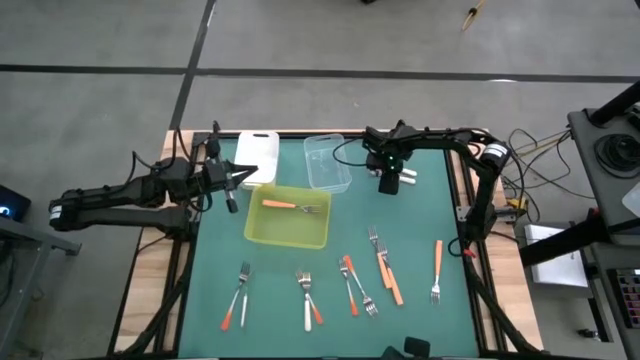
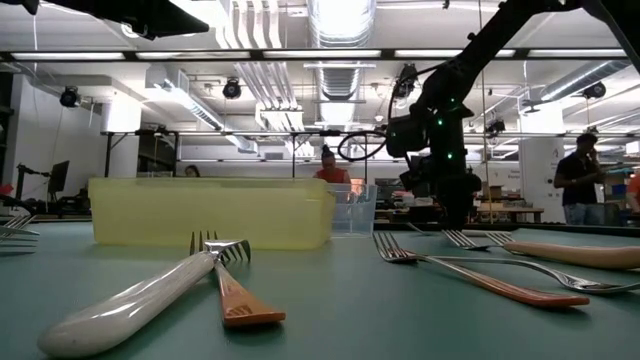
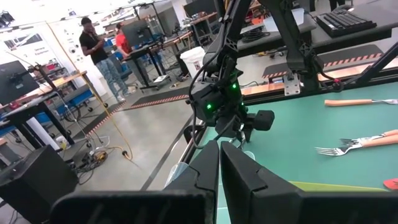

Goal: Sort silverware by color (type)
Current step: Put the white fork into the transparent bin

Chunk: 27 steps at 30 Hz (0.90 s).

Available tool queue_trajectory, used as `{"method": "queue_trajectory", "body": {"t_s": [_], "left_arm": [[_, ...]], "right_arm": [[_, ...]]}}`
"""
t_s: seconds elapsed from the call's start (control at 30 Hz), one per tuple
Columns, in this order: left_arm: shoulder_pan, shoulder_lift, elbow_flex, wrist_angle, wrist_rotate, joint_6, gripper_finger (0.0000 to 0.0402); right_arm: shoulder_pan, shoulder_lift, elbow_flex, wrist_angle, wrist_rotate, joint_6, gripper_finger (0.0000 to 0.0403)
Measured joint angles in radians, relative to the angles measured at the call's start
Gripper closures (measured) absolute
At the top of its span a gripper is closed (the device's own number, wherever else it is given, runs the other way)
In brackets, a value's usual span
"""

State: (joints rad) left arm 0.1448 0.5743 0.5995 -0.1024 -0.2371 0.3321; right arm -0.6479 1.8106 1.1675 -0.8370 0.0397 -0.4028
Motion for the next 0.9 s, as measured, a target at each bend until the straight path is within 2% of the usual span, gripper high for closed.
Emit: {"method": "queue_trajectory", "body": {"t_s": [0.13, 0.2, 0.5, 0.73, 0.9], "left_arm": [[0.0, 0.0, 0.0, 0.0, 0.0, 0.0, 0.0402], [0.0, 0.0, 0.0, 0.0, 0.0, 0.001, 0.0402], [0.0, -0.001, 0.0, 0.005, 0.0, 0.002, 0.0402], [0.0, -0.001, 0.0, 0.005, 0.0, 0.001, 0.0402], [0.0, -0.001, 0.0, 0.023, 0.0, 0.0, 0.0402]], "right_arm": [[0.0, 0.0, 0.0, -0.001, -0.014, 0.005, 0.0368], [0.0, 0.0, 0.0, 0.0, -0.021, 0.015, 0.038], [0.001, -0.041, 0.013, -0.014, -0.028, 0.122, 0.038], [0.002, -0.168, 0.028, -0.027, -0.024, 0.216, 0.0381], [0.006, -0.282, 0.054, 0.062, -0.022, 0.364, 0.0382]]}}
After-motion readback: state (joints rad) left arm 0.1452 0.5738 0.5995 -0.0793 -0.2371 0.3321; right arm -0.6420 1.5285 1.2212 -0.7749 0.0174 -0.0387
